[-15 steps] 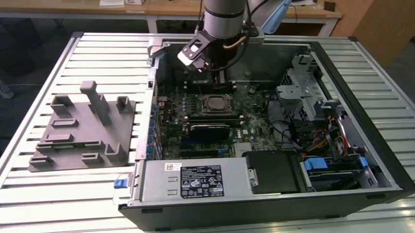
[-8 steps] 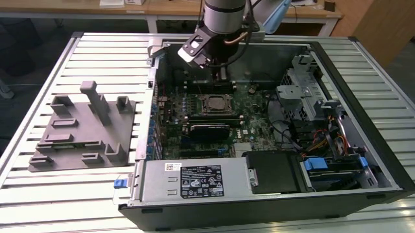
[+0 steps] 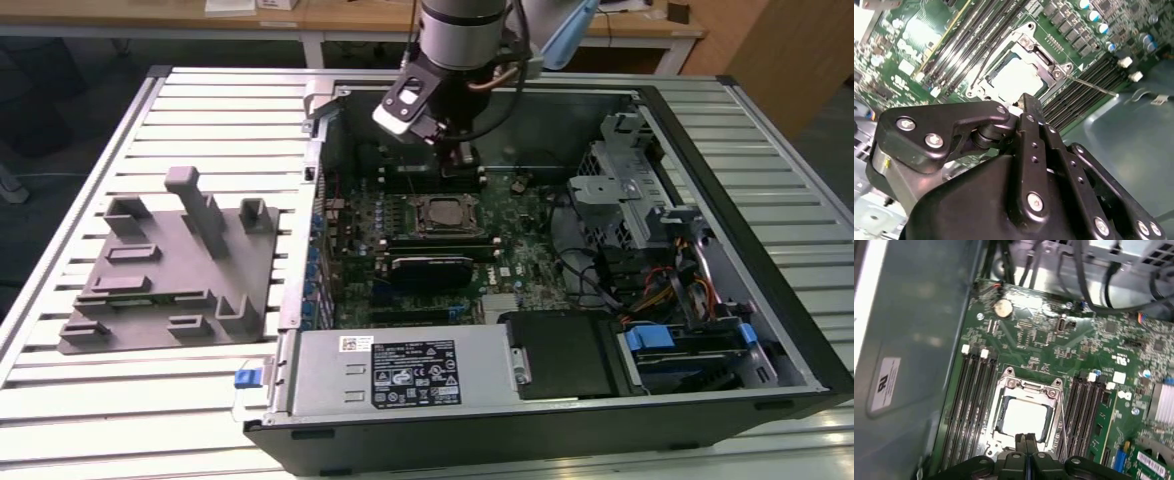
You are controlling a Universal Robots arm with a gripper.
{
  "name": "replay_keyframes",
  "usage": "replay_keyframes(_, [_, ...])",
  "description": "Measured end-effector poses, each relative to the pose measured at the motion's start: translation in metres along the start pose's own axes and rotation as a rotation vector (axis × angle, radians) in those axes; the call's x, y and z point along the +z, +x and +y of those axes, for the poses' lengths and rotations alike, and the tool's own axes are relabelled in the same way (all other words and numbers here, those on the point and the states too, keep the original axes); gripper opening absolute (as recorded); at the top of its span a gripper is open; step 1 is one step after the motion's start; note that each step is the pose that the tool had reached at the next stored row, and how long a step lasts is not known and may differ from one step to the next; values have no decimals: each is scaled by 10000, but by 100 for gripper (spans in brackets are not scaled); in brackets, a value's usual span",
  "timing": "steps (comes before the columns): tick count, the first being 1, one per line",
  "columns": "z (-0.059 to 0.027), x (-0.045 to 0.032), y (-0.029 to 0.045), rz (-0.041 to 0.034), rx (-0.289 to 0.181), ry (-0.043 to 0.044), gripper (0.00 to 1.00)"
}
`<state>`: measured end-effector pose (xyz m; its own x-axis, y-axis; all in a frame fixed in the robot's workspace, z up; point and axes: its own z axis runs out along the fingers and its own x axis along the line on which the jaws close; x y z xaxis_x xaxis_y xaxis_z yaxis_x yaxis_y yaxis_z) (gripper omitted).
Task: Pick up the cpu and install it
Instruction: 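Install the first cpu locking lever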
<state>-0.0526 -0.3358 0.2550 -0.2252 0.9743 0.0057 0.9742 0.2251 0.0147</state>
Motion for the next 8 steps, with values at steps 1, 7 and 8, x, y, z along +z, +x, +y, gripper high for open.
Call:
replay_keyframes(1, [0,0,0,3,-175,1,11])
replay_keyframes(7, [0,1,0,17,-1101,6,11])
replay_keyframes(8, [0,0,0,18,-1174,6,11])
